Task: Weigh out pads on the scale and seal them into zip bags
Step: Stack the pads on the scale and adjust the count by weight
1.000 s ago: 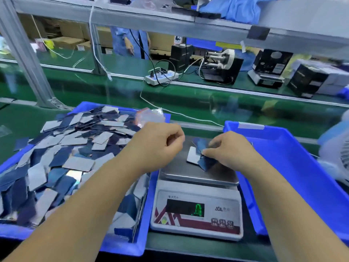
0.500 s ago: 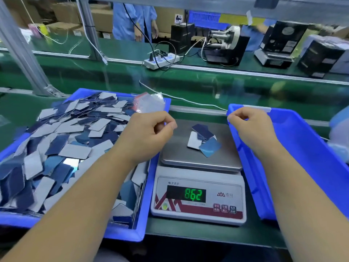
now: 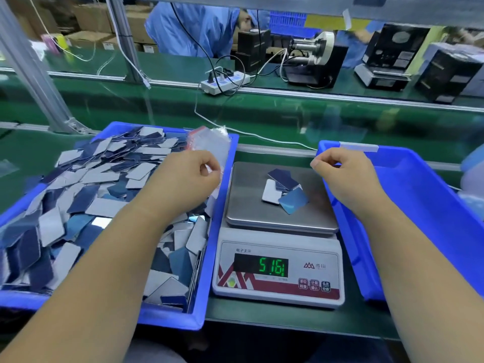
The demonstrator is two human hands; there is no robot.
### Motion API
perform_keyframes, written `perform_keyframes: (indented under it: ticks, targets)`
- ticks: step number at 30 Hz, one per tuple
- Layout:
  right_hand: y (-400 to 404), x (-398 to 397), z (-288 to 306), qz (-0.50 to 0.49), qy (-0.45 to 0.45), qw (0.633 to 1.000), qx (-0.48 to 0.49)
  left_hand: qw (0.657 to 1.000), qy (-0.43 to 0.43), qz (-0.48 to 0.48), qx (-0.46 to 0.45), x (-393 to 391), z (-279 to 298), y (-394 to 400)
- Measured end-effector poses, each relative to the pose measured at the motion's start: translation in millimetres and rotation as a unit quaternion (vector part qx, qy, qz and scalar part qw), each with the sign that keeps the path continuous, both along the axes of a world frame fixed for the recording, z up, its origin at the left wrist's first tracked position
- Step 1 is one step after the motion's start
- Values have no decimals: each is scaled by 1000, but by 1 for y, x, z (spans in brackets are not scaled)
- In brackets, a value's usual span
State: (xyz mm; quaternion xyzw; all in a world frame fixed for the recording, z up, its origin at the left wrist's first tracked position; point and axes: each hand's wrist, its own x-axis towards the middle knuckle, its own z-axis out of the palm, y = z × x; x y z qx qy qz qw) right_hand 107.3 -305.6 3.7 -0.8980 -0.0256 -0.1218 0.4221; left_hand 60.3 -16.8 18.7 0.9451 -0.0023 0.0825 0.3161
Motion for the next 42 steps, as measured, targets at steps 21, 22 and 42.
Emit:
perform_keyframes:
  ticks: [21,22,42]
  targets:
    - [9,-7,5,66,31,997,-3,989,95,-54,95,7,29,-23]
    - [9,-8,5,77,42,996,-4,988,97,-67,102,9,28,-34]
    - [10,-18,23,175,99,970,-138,939,154,-285,112,30,27,-70]
